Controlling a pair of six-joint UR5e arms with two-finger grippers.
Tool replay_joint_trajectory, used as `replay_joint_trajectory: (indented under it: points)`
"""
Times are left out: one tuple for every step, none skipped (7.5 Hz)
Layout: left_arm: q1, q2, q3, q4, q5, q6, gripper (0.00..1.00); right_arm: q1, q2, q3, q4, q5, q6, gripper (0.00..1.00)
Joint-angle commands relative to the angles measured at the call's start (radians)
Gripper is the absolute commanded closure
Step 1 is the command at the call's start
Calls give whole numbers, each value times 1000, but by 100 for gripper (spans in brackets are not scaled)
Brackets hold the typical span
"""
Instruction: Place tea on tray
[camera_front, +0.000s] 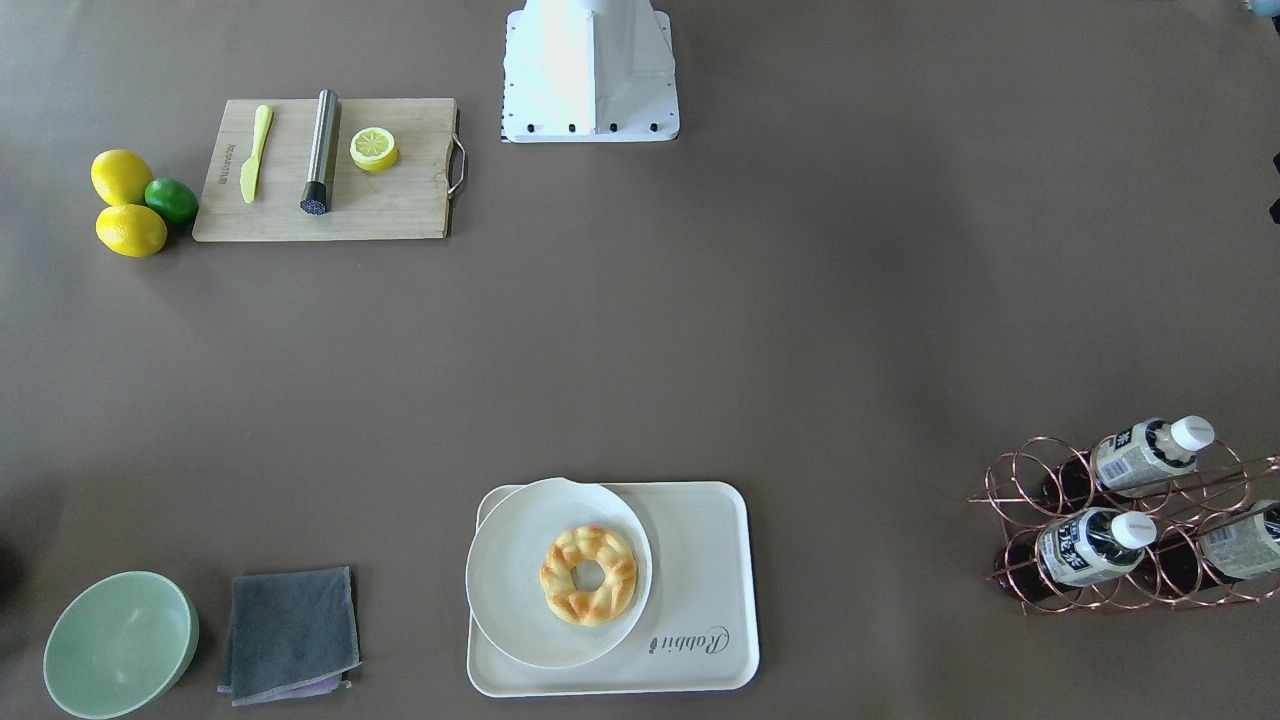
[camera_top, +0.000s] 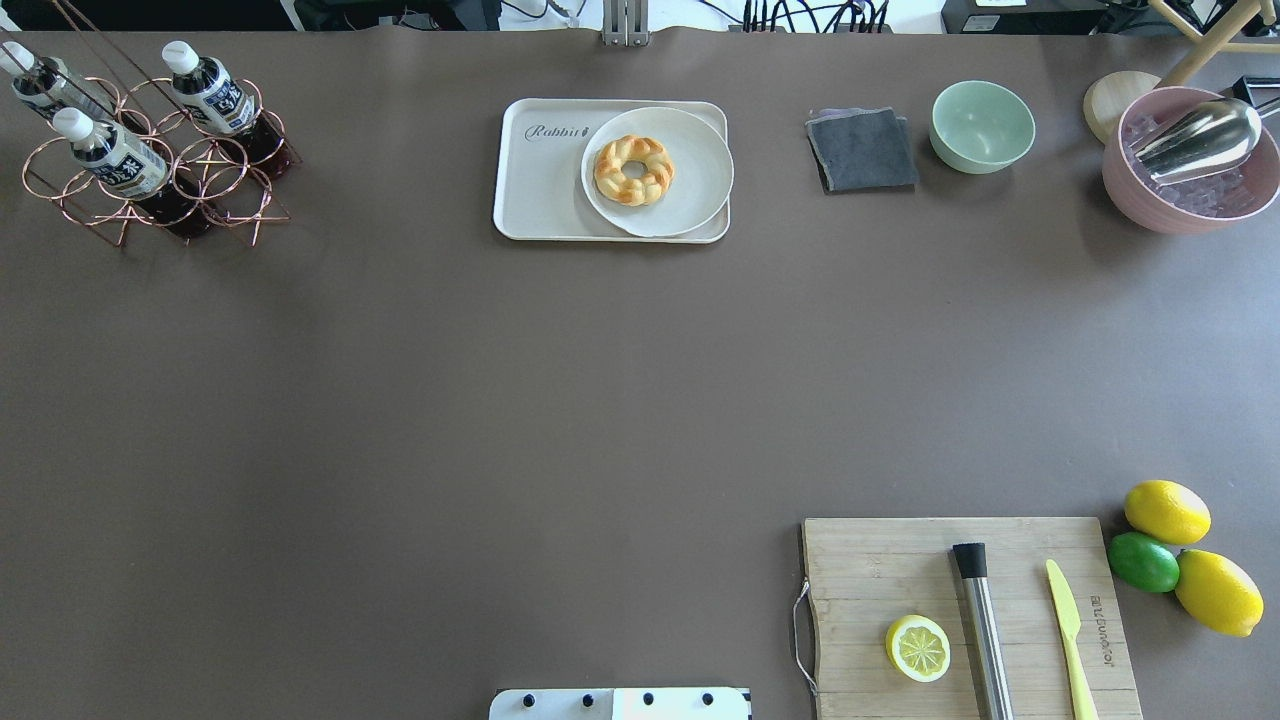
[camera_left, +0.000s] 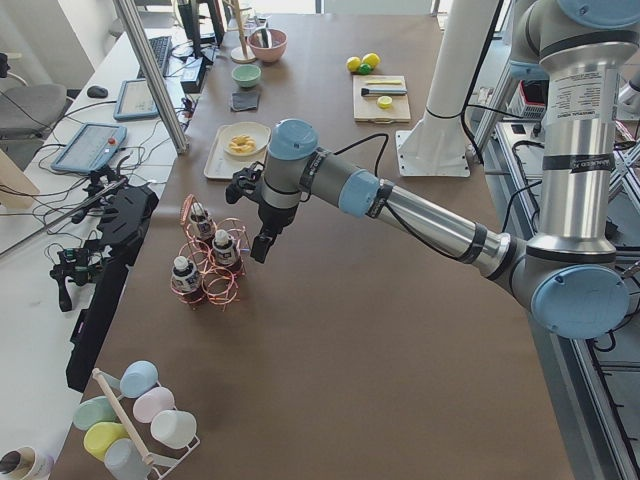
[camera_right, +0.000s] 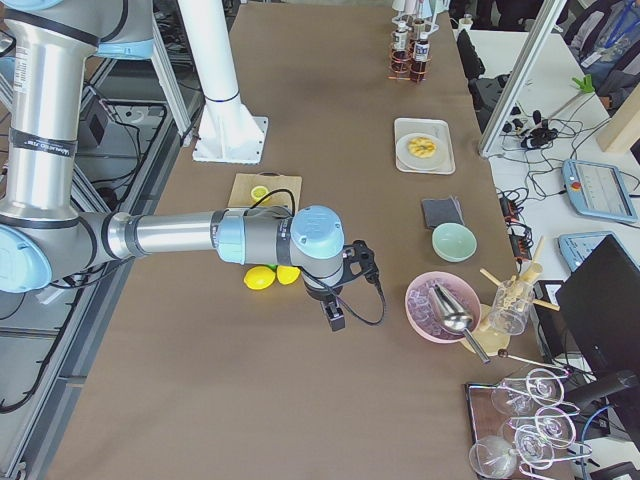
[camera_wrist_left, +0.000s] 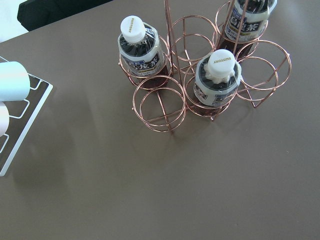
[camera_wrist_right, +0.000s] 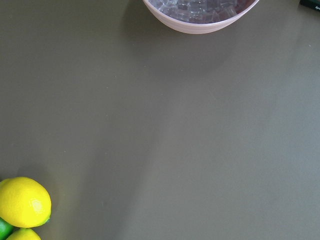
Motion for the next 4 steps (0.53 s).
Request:
replay_joint_trajectory:
  points:
    - [2, 1, 4, -2, -4, -4, 3, 0, 0, 1, 0, 0, 0, 0]
    - [2, -2, 5, -2, -4, -5, 3, 0, 0, 3, 0, 0, 0, 0]
    - [3, -6, 5, -2, -4, -5, 3, 0, 0, 1, 0, 0, 0, 0]
    - [6, -6, 7, -2, -1, -4, 3, 0, -2, 1, 0, -1, 0, 0]
